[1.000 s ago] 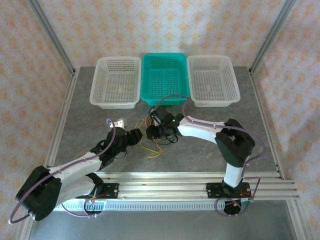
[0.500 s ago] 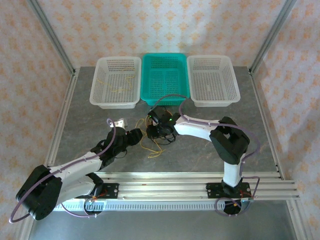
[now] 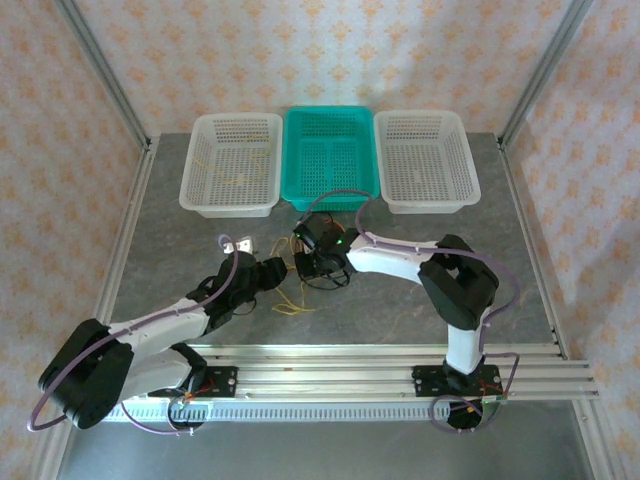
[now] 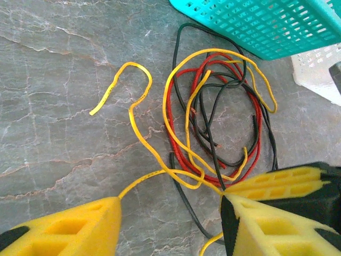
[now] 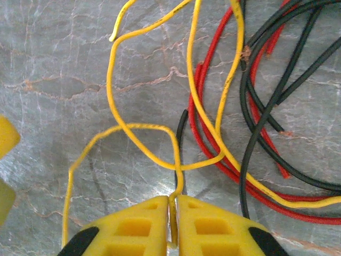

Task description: Untangle the cables

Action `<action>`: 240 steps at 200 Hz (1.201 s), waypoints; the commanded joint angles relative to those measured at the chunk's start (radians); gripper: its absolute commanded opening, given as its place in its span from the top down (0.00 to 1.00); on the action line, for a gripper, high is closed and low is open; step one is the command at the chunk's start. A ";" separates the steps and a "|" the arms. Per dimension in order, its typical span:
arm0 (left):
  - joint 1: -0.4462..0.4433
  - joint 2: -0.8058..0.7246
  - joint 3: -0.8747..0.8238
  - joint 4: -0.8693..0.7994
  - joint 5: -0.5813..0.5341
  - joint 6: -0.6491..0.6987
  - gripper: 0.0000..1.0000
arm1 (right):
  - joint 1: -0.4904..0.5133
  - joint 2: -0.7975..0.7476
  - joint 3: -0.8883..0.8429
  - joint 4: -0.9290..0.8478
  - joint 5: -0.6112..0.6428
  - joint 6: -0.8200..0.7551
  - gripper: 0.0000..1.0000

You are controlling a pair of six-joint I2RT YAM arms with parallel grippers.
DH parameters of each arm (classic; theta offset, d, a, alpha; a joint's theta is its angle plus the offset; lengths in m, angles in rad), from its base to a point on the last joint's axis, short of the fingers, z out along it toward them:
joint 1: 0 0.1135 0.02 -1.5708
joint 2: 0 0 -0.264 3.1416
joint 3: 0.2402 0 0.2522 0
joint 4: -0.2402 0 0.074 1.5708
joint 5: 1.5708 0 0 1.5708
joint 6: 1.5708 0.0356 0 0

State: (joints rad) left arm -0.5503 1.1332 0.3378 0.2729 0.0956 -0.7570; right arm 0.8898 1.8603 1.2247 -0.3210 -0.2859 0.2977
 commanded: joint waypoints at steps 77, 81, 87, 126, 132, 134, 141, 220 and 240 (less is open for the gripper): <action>-0.007 0.072 0.122 -0.001 -0.018 0.045 0.46 | 0.008 -0.220 -0.142 0.148 0.048 -0.036 1.00; -0.007 0.067 0.122 -0.002 -0.022 0.043 0.46 | 0.007 -0.223 -0.142 0.154 0.046 -0.038 1.00; -0.007 0.057 0.120 -0.006 -0.031 0.040 0.46 | 0.007 -0.225 -0.141 0.161 0.043 -0.041 1.00; 0.028 -0.069 0.065 -0.031 -0.082 0.010 0.45 | 0.007 -0.141 -0.072 0.155 0.053 -0.048 1.00; 0.039 -0.084 0.059 -0.043 -0.082 0.009 0.45 | 0.007 -0.127 -0.063 0.156 0.056 -0.045 1.00; 0.043 -0.089 0.057 -0.046 -0.081 0.008 0.45 | 0.006 -0.123 -0.062 0.158 0.056 -0.045 1.00; 0.057 -0.106 0.048 -0.053 -0.078 0.006 0.44 | 0.006 -0.113 -0.054 0.161 0.054 -0.044 1.00; 0.185 -0.136 0.067 -0.034 0.077 0.051 0.38 | 0.009 -0.284 -0.167 0.253 0.096 -0.044 1.00; 0.185 -0.133 0.104 -0.039 0.074 0.079 0.38 | 0.008 -0.351 -0.211 0.250 0.137 -0.046 1.00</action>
State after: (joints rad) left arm -0.3710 0.9974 0.3771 0.2352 0.1436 -0.7307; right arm 0.8944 1.6066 1.0592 -0.1101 -0.2237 0.2668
